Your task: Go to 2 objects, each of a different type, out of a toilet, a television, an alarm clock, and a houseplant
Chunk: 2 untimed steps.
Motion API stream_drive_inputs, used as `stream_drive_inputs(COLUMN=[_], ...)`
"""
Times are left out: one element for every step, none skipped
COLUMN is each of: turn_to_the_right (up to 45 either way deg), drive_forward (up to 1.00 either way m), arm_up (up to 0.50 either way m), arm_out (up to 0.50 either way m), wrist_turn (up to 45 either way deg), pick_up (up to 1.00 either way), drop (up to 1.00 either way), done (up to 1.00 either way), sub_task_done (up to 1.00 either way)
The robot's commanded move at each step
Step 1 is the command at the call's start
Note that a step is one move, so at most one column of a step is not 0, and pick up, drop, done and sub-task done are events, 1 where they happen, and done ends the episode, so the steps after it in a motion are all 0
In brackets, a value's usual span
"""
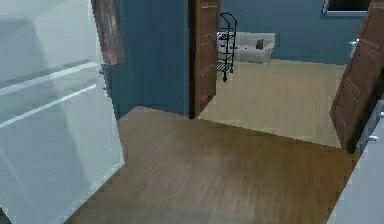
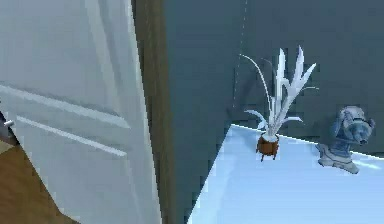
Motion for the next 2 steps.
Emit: stream_drive_inputs(turn_to_the_right=[0.0, 21.0], drive_forward=[0.80, 0.00], arm_up=[0.00, 0.00], arm_out=[0.00, 0.00], wrist_turn=[0.0, 0.0], pick_up=[0.00, 0.00], drop=[0.00, 0.00], done=[0.00, 0.00], sub_task_done=[0.00, 0.00])
